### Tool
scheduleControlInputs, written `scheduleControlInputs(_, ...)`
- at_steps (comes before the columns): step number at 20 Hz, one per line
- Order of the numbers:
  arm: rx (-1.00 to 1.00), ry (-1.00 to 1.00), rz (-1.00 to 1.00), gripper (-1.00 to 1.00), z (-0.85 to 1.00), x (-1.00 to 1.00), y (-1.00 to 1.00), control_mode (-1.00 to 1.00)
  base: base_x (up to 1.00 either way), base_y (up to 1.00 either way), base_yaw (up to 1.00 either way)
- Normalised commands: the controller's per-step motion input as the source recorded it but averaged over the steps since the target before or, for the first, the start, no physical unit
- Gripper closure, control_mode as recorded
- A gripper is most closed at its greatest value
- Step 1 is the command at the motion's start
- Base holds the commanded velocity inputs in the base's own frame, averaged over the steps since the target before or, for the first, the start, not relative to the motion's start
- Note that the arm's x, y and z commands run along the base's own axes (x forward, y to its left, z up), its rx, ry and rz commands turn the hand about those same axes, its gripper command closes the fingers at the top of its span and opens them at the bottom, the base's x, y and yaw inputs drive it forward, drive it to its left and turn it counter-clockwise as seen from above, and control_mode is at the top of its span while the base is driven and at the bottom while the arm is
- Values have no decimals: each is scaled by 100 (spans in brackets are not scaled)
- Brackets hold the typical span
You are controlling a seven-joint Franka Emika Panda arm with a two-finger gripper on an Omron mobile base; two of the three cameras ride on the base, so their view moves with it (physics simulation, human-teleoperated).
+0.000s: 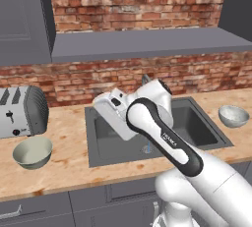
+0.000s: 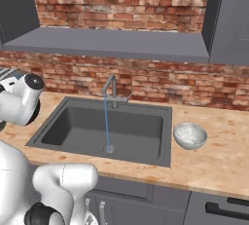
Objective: Rinse each bowl for a few seconds and place them down in the sink or on the counter.
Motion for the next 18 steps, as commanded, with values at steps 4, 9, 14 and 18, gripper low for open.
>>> scheduleControlInputs(4,0,1,5,-100,-20,15,44,-100,0,0,0)
scheduleControlInputs(9,-2,4,3,-100,-21,13,40,-100,0,0,0)
scheduleControlInputs(14,-3,5,3,-100,-23,13,40,-100,0,0,0)
scheduleControlInputs(18,-1,5,4,-100,-22,15,32,-100,0,0,0)
